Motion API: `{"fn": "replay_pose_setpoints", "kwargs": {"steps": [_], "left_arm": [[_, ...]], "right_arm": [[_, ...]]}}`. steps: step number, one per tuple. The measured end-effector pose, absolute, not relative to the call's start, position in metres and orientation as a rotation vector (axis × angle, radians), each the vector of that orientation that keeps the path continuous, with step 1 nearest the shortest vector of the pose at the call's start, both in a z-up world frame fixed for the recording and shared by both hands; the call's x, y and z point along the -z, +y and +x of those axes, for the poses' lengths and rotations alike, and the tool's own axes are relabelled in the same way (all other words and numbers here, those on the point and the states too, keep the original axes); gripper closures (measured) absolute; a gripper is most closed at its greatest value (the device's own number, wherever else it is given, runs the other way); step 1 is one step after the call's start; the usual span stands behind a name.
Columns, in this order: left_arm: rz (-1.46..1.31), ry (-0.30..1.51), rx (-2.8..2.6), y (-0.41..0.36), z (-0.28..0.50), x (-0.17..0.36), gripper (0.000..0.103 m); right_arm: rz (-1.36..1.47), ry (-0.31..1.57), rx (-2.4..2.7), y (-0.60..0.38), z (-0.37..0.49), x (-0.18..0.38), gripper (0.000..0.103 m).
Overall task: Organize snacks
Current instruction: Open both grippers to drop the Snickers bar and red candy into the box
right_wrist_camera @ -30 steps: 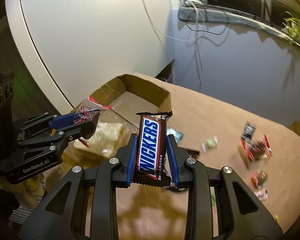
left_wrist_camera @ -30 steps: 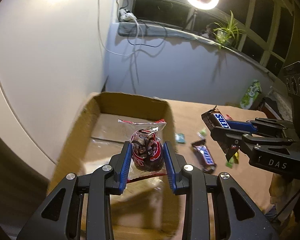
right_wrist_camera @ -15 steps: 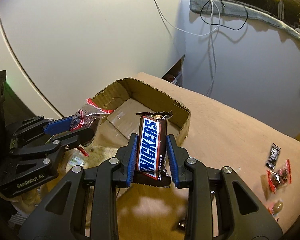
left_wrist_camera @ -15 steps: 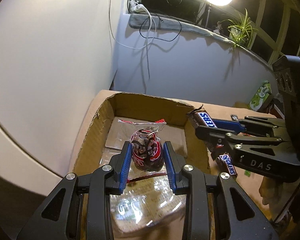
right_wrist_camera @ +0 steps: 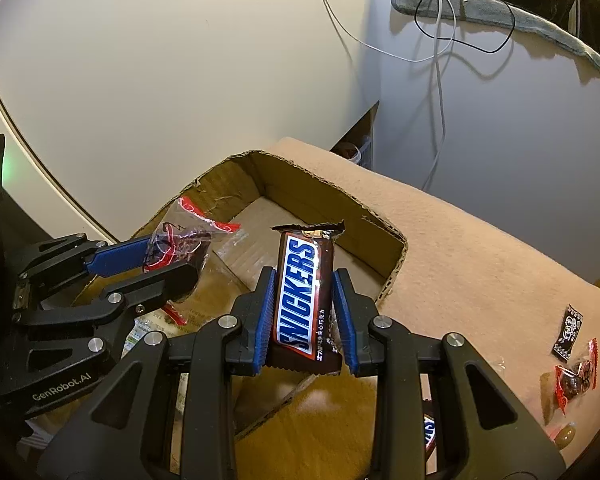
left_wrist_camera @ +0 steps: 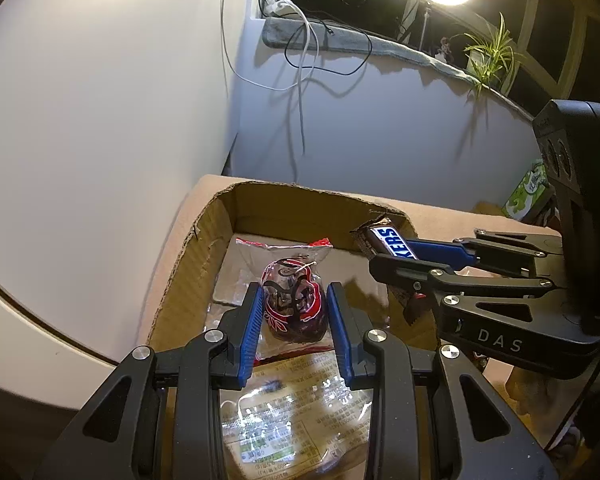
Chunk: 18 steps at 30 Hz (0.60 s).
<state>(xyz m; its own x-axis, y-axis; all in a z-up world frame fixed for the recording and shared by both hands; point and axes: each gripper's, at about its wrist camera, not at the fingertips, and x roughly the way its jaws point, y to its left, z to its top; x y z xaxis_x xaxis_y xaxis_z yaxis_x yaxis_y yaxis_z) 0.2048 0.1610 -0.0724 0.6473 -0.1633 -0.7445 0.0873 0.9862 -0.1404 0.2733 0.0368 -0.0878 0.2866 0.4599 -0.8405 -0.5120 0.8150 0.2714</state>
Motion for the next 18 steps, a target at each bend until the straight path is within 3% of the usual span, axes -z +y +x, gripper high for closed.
{"fn": "replay_pose_setpoints", "kwargs": {"steps": [18], "left_arm": [[-0.089,0.825,0.125,0.158,0.196,0.061,0.072]], "right_arm": [[-0.048,1.075,-0.646,0.028,0.267,0.072,0.073]]}}
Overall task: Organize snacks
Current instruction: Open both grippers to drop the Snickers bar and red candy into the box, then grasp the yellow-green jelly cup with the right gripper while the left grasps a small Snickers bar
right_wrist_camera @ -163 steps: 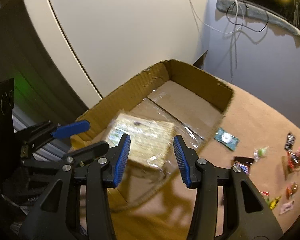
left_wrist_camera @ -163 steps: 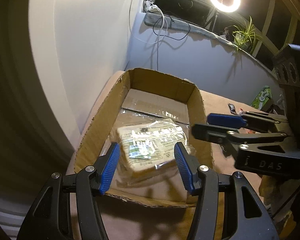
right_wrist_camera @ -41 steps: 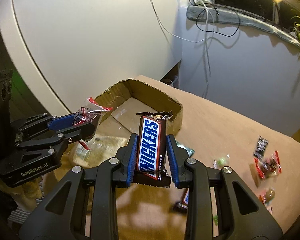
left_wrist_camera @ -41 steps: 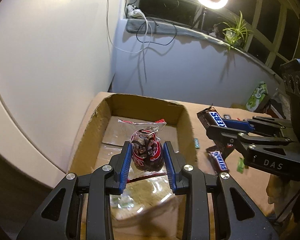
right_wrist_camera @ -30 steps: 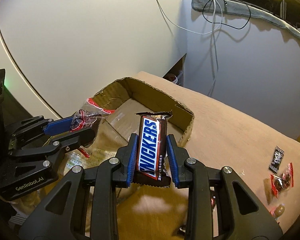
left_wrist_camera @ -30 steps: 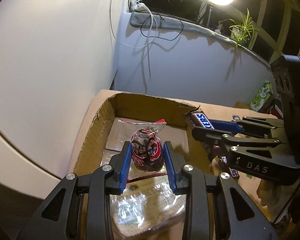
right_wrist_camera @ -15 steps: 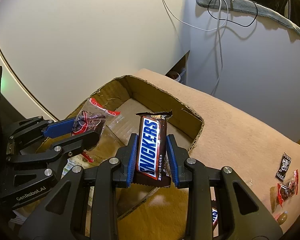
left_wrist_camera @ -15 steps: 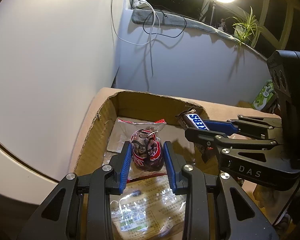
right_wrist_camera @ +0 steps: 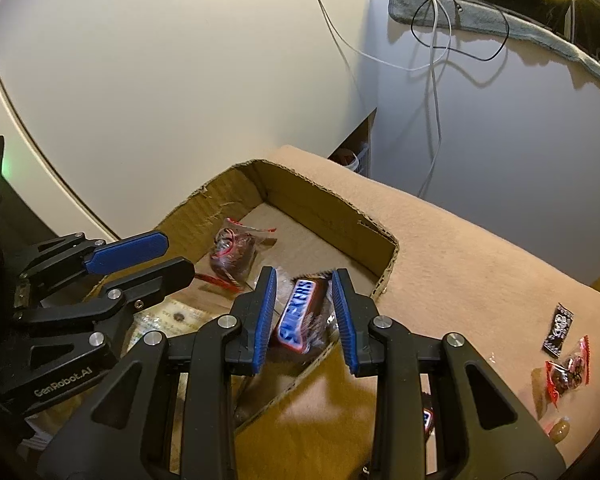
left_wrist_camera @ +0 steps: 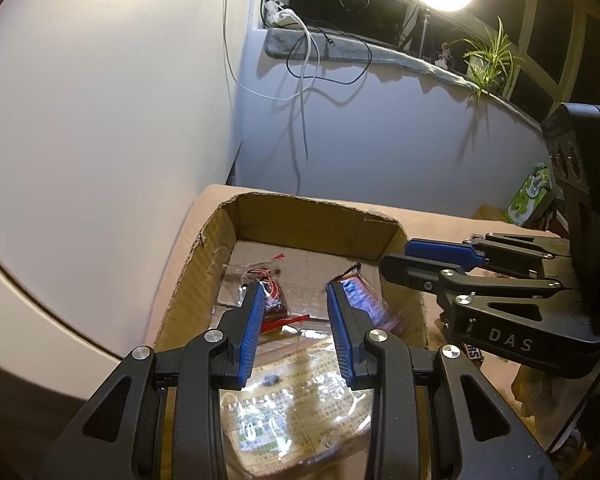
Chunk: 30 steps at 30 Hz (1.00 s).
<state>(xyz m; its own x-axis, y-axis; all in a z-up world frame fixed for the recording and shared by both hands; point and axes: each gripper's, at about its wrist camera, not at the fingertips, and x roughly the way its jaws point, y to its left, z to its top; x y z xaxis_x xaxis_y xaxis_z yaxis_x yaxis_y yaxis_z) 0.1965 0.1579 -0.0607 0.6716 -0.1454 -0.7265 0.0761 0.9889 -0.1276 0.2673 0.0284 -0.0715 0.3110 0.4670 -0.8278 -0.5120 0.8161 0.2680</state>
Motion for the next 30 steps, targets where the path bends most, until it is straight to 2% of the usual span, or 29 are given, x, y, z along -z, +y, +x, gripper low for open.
{"fn": "replay_pose_setpoints", "kwargs": {"steps": [13,25,30], "left_arm": [[-0.080,0.763,0.173,0.124,0.157,0.027,0.072],[-0.090,0.764,0.296,0.064,0.132,0.029,0.072],[-0.091,0.799,0.331,0.040,0.132,0.042,0.072]], "right_arm": [[-0.011,1.012,-0.595,-0.036,0.225,0.028,0.073],[0.059,0.997,-0.415,-0.173,0.169,0.015,0.072],[0.069,1.020,-0.320,-0.226,0.149,0.024,0.065]]}}
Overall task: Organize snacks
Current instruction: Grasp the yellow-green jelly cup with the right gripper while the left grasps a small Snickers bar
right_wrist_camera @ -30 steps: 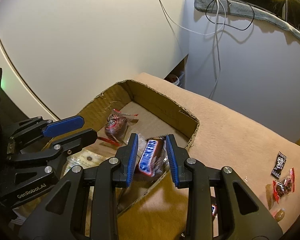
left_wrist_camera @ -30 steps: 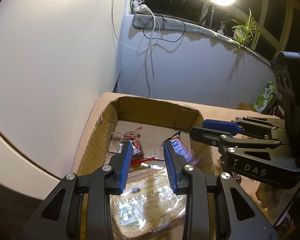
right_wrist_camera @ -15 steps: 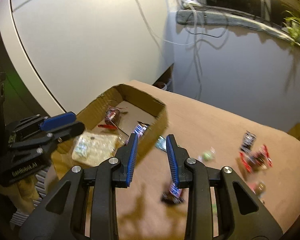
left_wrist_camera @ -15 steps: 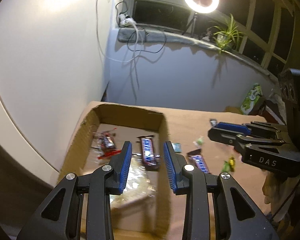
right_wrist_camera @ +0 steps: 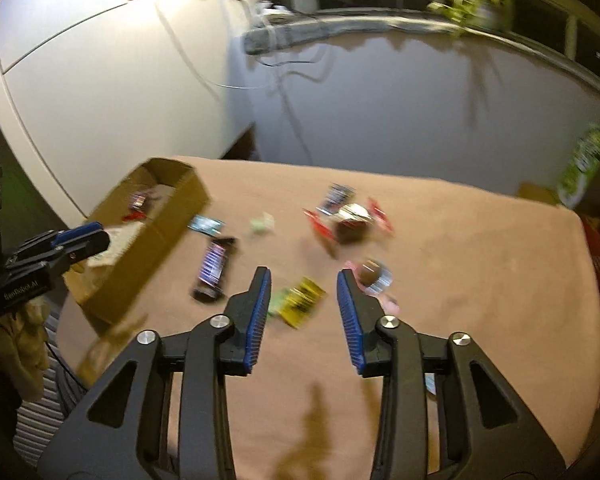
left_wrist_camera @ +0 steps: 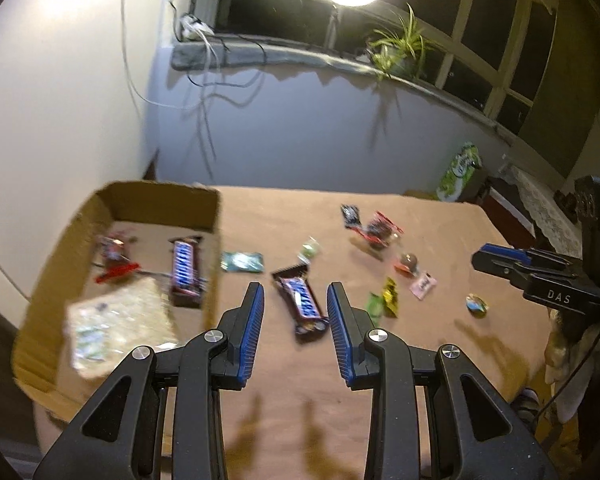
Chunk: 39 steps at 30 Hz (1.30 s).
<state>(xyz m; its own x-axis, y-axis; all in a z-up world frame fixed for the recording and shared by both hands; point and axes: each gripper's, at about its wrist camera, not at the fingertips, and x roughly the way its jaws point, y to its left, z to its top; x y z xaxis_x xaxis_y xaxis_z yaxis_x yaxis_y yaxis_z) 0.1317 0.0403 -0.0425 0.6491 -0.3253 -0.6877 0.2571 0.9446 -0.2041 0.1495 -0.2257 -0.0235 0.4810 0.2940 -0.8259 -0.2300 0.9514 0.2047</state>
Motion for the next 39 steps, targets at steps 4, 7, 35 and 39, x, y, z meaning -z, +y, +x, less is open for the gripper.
{"fn": "replay_pose_setpoints", "kwargs": {"steps": [4,7,35,39], "left_arm": [[-0.096,0.828,0.352,0.024,0.134,0.056,0.072],[-0.097,0.853,0.362,0.013,0.135,0.067,0.072],[-0.014,0.959,0.248,-0.018,0.179,0.120,0.072],[-0.003,0.957,0.235,-0.018,0.184,0.123,0.072]], "right_arm": [[0.082,1.057,-0.263,-0.259,0.138,0.036,0.065],[0.101,1.085,-0.226,-0.281,0.131,0.050,0.065],[0.071,1.182,-0.166,-0.315,0.125,0.117,0.052],[0.052,1.181,-0.166,-0.313,0.127,0.119,0.053]]}}
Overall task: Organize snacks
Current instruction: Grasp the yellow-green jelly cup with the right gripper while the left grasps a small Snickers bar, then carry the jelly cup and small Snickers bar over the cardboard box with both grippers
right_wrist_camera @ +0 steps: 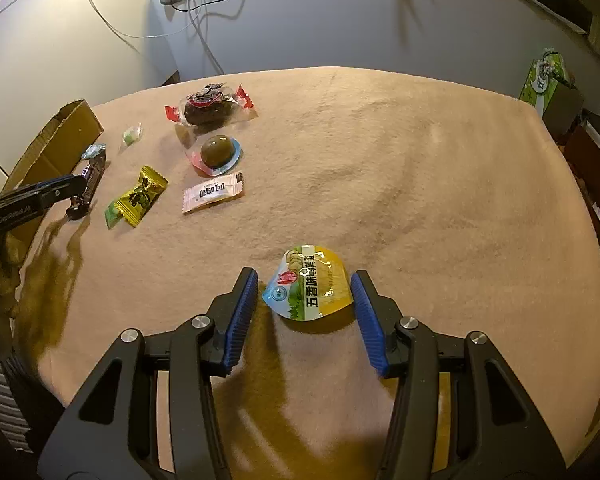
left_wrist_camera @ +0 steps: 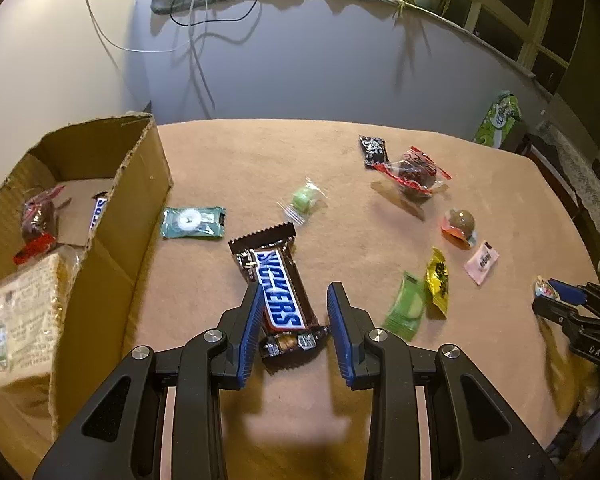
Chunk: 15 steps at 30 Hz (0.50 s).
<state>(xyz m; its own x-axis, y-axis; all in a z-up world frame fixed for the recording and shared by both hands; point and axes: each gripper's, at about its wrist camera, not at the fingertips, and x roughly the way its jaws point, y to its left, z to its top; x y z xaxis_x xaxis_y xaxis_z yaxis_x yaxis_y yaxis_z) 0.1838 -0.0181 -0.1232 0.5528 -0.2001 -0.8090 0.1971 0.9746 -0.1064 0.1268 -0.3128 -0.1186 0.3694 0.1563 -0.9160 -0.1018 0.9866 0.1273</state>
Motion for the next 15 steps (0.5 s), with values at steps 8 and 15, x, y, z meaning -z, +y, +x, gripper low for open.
{"fn": "replay_pose_setpoints", "kwargs": {"steps": [8,15], "left_arm": [[-0.019,0.972,0.214,-0.010,0.191,0.132,0.069],[0.004,0.962,0.230,-0.013,0.192,0.133,0.076]], "right_arm": [[0.026,1.180,-0.158,-0.310,0.131,0.121,0.061],[0.028,1.175,-0.156,-0.309,0.132,0.122,0.066]]}}
